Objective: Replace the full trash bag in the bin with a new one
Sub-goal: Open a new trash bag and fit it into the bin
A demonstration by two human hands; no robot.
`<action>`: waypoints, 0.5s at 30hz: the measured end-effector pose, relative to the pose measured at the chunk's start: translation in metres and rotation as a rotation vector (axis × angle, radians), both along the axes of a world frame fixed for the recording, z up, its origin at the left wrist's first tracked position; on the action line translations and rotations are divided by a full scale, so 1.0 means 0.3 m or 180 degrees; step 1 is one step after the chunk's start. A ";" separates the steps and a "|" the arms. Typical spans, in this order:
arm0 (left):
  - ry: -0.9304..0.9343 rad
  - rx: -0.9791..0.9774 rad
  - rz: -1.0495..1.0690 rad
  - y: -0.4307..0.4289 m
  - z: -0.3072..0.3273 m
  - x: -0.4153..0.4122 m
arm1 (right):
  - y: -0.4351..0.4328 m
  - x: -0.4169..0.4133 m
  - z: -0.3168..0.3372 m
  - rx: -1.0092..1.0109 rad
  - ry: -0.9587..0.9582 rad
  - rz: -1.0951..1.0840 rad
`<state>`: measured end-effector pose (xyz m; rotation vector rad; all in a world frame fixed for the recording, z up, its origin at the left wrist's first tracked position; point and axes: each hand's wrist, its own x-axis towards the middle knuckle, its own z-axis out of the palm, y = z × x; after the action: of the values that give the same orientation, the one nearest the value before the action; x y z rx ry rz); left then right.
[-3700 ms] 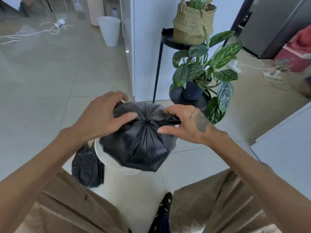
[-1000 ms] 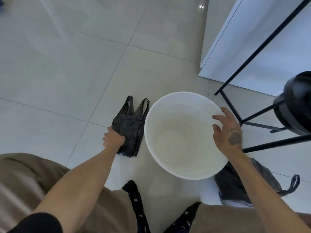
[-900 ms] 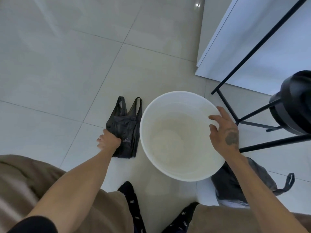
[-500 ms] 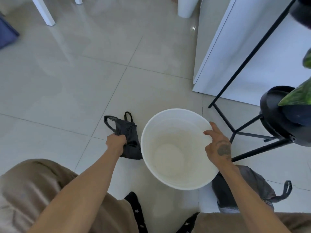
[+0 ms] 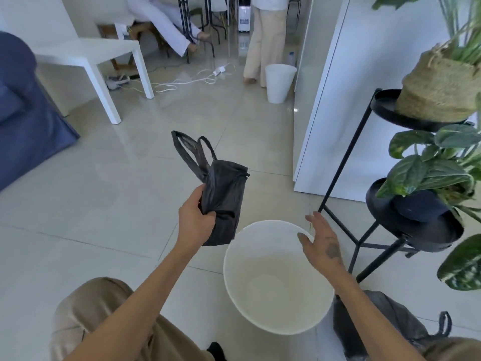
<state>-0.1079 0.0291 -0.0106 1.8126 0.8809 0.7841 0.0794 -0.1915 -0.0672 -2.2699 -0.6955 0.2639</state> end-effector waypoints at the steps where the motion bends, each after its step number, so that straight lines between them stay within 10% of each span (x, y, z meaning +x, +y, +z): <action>1: -0.0052 0.0064 -0.0129 -0.032 0.013 0.004 | 0.029 -0.011 0.075 0.0376 0.0227 0.0053; 10: -0.0115 -0.0055 -0.1018 -0.228 -0.038 0.036 | 0.113 -0.019 0.271 0.1198 0.1249 0.0461; 15: -0.0205 -0.2116 -0.1189 -0.226 -0.035 0.080 | 0.064 -0.018 0.178 0.1248 0.0924 0.0322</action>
<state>-0.0838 -0.0387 -0.0209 1.2898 0.6296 0.2579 0.0738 -0.1722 -0.0138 -1.7827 -0.6447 0.4532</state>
